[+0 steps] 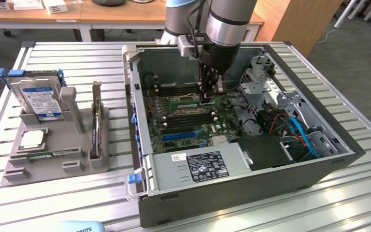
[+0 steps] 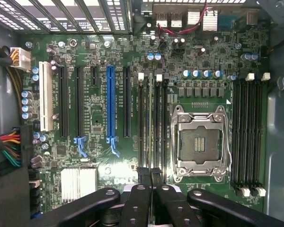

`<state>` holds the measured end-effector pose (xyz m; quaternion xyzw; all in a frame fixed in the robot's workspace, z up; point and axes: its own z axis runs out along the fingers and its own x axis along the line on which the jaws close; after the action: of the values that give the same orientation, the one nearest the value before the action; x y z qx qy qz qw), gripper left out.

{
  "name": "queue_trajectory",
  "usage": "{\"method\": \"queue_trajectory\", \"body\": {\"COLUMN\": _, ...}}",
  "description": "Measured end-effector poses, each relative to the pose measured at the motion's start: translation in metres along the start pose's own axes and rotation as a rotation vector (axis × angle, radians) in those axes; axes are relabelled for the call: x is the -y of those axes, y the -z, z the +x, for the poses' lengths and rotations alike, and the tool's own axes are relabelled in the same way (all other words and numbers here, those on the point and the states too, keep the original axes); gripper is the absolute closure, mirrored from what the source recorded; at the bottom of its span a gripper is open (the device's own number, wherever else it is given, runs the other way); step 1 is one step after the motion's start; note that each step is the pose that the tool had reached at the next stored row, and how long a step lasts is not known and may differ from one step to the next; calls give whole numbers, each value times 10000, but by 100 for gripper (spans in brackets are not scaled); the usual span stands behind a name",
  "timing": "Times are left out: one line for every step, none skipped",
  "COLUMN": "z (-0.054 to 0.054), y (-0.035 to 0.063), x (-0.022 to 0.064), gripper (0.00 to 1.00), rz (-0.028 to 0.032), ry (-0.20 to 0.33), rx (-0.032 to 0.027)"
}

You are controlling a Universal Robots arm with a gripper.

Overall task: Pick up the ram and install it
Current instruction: 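Insert the ram into the slot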

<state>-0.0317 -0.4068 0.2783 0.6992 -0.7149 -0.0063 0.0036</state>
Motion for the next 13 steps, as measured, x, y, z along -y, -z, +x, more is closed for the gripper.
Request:
{"method": "queue_trajectory", "body": {"z": 0, "y": -8, "x": 0, "gripper": 88, "rz": 0, "ry": 0, "rx": 0}}
{"method": "queue_trajectory", "body": {"z": 0, "y": -15, "x": 0, "gripper": 88, "rz": 0, "ry": 0, "rx": -1}}
{"method": "queue_trajectory", "body": {"z": 0, "y": -22, "x": 0, "gripper": 88, "rz": -1, "ry": 0, "rx": 0}}
{"method": "queue_trajectory", "body": {"z": 0, "y": -29, "x": 1, "gripper": 88, "rz": 0, "ry": 0, "rx": -1}}
{"method": "queue_trajectory", "body": {"z": 0, "y": -36, "x": 1, "gripper": 88, "rz": 0, "ry": 0, "rx": 0}}
{"method": "queue_trajectory", "body": {"z": 0, "y": -43, "x": 1, "gripper": 88, "rz": 0, "ry": 0, "rx": 0}}
{"method": "queue_trajectory", "body": {"z": 0, "y": -50, "x": 1, "gripper": 88, "rz": 0, "ry": 0, "rx": 0}}
{"method": "queue_trajectory", "body": {"z": 0, "y": -58, "x": 1, "gripper": 88, "rz": 0, "ry": 0, "rx": 0}}
{"method": "queue_trajectory", "body": {"z": 0, "y": -65, "x": 1, "gripper": 88, "rz": 0, "ry": 0, "rx": 0}}
{"method": "queue_trajectory", "body": {"z": 0, "y": -72, "x": 1, "gripper": 88, "rz": 0, "ry": 0, "rx": -1}}
{"method": "queue_trajectory", "body": {"z": 0, "y": -79, "x": 1, "gripper": 88, "rz": 0, "ry": 0, "rx": 0}}
{"method": "queue_trajectory", "body": {"z": 0, "y": -85, "x": 1, "gripper": 88, "rz": 0, "ry": 0, "rx": -1}}
{"method": "queue_trajectory", "body": {"z": 0, "y": -92, "x": 2, "gripper": 88, "rz": 0, "ry": 0, "rx": -1}}
